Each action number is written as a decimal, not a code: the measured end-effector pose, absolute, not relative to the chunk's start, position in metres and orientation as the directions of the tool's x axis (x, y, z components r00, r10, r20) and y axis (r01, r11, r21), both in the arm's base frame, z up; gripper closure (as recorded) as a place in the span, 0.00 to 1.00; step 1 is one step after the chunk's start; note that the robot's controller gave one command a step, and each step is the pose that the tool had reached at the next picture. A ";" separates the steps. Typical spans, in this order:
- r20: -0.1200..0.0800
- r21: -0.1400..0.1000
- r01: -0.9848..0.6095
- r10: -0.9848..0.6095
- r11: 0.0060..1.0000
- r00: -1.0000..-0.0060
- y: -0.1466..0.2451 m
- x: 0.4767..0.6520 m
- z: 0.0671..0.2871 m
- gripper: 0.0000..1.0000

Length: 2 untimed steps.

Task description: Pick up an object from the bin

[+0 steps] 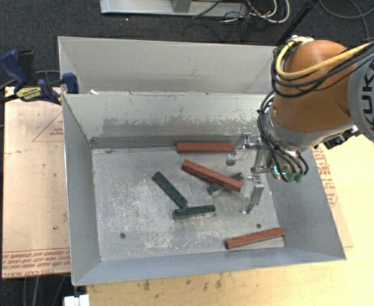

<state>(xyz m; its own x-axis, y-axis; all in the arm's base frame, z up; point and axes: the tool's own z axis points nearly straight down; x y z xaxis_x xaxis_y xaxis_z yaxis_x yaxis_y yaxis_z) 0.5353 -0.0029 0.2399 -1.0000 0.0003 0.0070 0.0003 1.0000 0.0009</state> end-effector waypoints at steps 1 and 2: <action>-0.001 0.001 0.000 0.000 1.000 -1.000 -0.003 0.537 0.244 0.00; -0.007 0.000 -0.095 -0.095 0.995 -0.995 -0.007 0.558 0.210 0.00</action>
Offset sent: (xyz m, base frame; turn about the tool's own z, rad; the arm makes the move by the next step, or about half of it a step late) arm 0.0829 -0.0166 -0.1482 -0.3900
